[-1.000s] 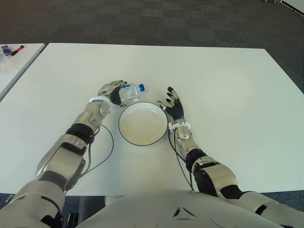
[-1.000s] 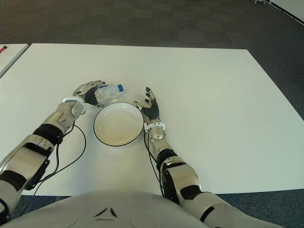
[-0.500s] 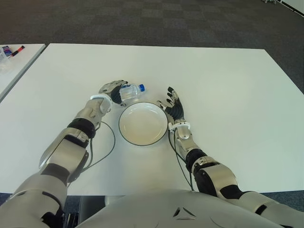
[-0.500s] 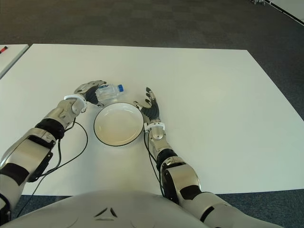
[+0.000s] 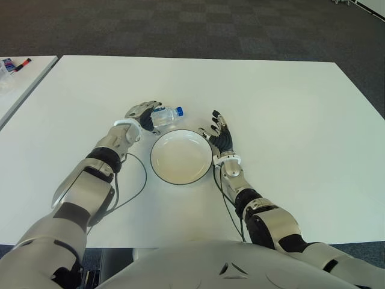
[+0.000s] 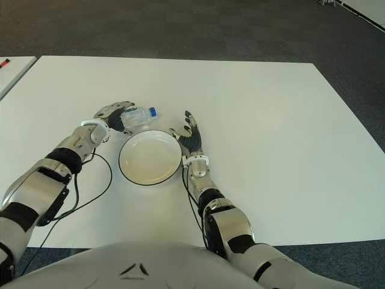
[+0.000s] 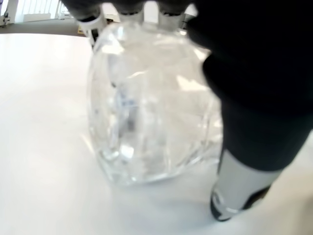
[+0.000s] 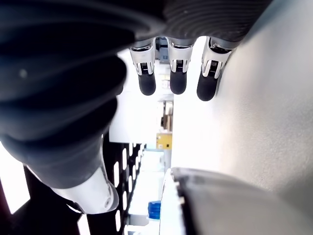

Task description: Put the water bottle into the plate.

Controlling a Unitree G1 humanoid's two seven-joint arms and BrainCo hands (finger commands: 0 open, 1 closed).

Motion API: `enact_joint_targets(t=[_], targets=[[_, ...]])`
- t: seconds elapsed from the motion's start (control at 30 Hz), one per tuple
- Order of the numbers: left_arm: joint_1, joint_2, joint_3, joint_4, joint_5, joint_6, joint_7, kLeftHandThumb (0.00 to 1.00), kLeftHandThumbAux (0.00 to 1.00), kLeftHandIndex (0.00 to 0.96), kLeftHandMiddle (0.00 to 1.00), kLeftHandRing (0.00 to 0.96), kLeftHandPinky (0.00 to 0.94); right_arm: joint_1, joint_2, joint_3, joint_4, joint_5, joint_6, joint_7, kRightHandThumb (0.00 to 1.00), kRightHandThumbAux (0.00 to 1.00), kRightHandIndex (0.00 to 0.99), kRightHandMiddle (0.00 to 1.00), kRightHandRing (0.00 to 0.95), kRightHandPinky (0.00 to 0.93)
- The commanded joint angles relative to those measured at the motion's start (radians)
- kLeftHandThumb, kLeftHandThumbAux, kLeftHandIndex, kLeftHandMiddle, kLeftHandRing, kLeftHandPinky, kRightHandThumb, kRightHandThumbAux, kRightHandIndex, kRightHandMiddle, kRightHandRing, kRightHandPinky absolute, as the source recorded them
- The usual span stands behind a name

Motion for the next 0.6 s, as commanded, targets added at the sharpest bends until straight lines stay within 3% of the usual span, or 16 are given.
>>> enact_joint_targets(t=[0.03, 0.6], targets=[[0.039, -0.027, -0.038, 0.063, 0.018, -0.003, 0.001, 0.0, 0.914, 0.0, 0.0, 0.0, 0.062, 0.009, 0.144, -0.003, 0.055, 0.005, 0.065, -0.007, 0.039, 0.847, 0.055, 0.051, 0.065, 0.118], [0.011, -0.041, -0.071, 0.112, 0.027, -0.009, -0.011, 0.0, 0.909, 0.0, 0.0, 0.0, 0.062, 0.007, 0.14, 0.004, 0.061, 0.003, 0.069, -0.004, 0.04, 0.852, 0.057, 0.058, 0.071, 0.119]])
